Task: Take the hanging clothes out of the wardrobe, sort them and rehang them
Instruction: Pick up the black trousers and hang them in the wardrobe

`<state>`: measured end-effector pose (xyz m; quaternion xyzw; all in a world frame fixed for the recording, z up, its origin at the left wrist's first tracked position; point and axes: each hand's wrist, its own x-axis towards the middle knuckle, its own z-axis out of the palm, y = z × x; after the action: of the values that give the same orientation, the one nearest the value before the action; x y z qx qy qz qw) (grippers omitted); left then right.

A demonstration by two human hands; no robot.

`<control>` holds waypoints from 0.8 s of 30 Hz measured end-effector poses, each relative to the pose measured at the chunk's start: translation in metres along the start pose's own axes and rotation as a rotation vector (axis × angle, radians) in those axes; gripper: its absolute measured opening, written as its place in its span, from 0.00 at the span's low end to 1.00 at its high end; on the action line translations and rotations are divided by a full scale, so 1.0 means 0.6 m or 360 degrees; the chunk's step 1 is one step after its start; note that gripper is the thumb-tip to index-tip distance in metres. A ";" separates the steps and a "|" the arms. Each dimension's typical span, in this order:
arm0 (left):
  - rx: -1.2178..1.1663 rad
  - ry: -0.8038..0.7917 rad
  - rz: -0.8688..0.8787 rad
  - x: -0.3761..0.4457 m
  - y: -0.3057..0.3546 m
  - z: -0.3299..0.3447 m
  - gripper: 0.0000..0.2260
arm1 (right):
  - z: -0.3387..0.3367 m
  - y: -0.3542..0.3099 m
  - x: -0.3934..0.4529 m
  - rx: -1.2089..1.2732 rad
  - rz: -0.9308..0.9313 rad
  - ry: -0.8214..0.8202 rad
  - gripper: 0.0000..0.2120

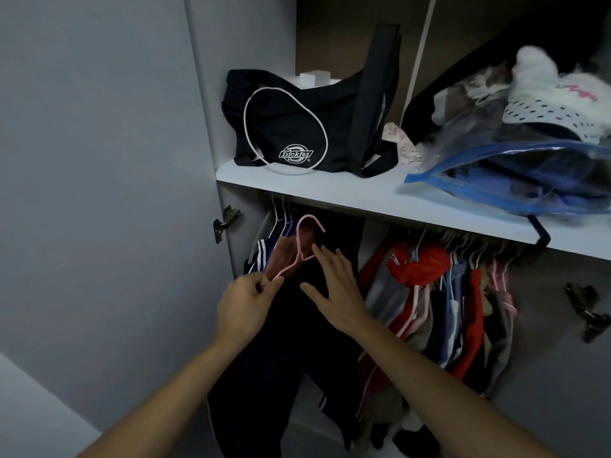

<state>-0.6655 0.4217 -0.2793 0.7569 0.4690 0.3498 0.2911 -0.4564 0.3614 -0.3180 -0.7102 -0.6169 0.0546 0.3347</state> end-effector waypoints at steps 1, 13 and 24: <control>-0.0016 -0.0003 -0.0011 0.009 -0.003 0.004 0.21 | 0.007 0.003 0.006 0.0013 -0.0001 0.0008 0.39; 0.0037 0.0053 -0.0109 0.111 -0.024 0.127 0.20 | 0.072 0.116 0.106 0.0055 -0.0038 0.0038 0.38; 0.0005 0.0094 -0.0237 0.239 -0.020 0.263 0.20 | 0.099 0.249 0.223 0.0123 -0.0042 0.0019 0.38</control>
<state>-0.5001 0.5396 -0.3444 0.7097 0.5330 0.3486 0.3012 -0.3290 0.5055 -0.3999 -0.6888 -0.6217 0.0697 0.3663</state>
